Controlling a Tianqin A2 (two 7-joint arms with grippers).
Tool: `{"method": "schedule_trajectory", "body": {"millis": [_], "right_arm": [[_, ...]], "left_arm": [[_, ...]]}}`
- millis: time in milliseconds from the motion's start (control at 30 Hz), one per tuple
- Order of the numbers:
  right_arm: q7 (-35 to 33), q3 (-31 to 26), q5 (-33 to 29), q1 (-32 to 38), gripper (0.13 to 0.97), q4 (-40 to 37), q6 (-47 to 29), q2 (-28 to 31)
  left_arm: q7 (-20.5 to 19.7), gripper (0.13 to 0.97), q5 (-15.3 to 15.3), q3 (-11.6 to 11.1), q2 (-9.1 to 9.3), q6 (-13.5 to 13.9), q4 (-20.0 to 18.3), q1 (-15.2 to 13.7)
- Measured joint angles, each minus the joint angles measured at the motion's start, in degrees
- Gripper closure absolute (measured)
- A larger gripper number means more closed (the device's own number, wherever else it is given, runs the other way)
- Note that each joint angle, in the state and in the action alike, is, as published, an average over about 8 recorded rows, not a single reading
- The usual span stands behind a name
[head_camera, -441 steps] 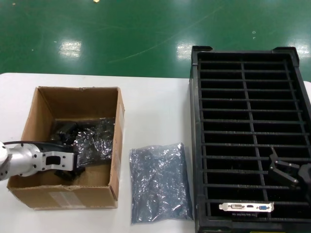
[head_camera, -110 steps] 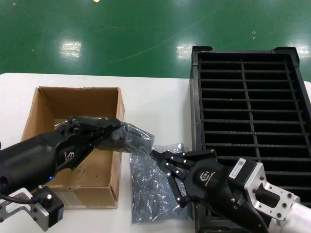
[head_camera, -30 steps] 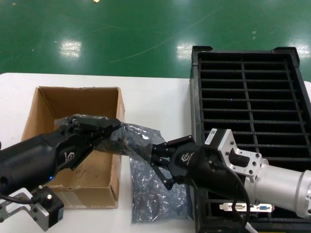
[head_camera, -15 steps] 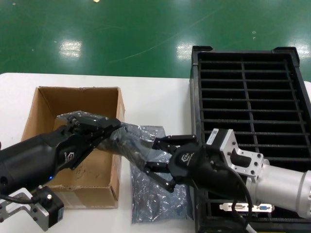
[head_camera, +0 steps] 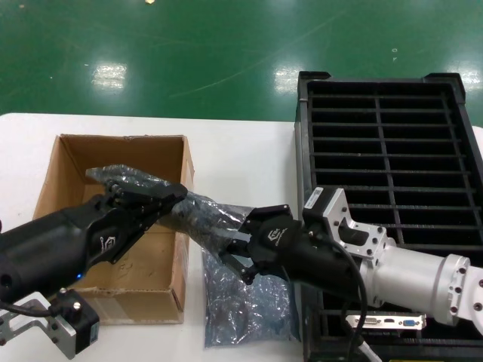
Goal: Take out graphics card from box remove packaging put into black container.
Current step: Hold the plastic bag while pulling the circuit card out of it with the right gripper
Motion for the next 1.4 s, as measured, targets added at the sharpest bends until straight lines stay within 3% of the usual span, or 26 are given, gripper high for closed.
{"method": "schedule_trajectory", "body": {"millis": [333, 600, 1067, 1400], "right_arm": [[-1.7, 0.1, 1.1, 0.1, 0.908, -1.3, 1.1, -0.3], [-3.1, 1.2, 2.4, -2.3, 0.908, 2.9, 2.0, 2.1], [-6.3, 5.6, 5.2, -11.2, 0.908, 15.0, 4.1, 10.5], [-9.6, 14.8, 12.6, -21.2, 0.908, 24.0, 5.7, 20.6]], "left_arm": [[0.0, 0.957, 0.0, 0.0, 0.00, 0.0, 0.0, 0.0], [0.0, 0.957, 0.0, 0.0, 0.00, 0.0, 0.0, 0.0], [0.0, 0.957, 0.0, 0.0, 0.00, 0.0, 0.0, 0.0], [0.0, 0.957, 0.0, 0.0, 0.00, 0.0, 0.0, 0.0]]}}
